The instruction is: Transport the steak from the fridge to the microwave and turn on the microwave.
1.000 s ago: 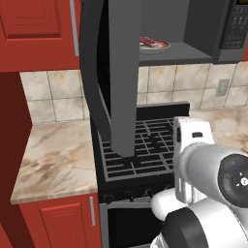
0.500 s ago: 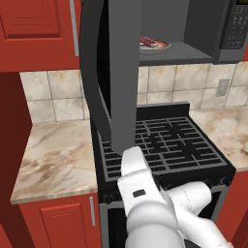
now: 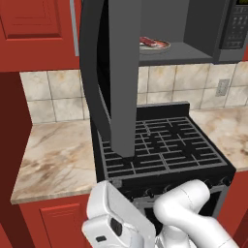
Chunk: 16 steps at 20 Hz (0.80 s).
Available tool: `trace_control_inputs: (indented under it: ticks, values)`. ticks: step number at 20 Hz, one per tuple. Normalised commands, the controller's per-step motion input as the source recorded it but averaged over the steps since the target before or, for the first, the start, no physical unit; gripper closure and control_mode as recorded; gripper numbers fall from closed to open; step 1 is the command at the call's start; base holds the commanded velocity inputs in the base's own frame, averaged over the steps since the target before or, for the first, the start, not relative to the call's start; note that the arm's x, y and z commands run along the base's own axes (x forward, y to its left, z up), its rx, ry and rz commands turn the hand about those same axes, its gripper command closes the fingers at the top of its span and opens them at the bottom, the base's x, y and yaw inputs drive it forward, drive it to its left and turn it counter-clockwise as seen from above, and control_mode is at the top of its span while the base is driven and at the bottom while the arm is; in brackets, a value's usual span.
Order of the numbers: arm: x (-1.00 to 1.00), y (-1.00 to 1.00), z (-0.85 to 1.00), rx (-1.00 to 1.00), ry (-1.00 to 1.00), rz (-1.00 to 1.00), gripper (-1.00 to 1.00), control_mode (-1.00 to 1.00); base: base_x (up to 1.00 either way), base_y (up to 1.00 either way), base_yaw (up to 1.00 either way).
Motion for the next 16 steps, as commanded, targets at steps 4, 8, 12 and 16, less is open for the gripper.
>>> trace_control_inputs:
  ticks: [4,8,12,16]
  values:
    - [0.2,0.27,-0.43,-0.02,-0.14,-0.07,-1.0,-1.0,0.0,0.0,0.0]
    - [0.35,0.37,-0.35,0.0,-0.09,-0.12,-1.0,-1.0,0.0,0.0,0.0]
    - [0.45,0.39,-0.22,0.0,-0.05,-0.13,-1.0,-1.0,0.0,0.0,0.0]
    - [0.42,0.41,-0.02,0.0,-0.01,-0.15,-1.0,-1.0,0.0,0.0,0.0]
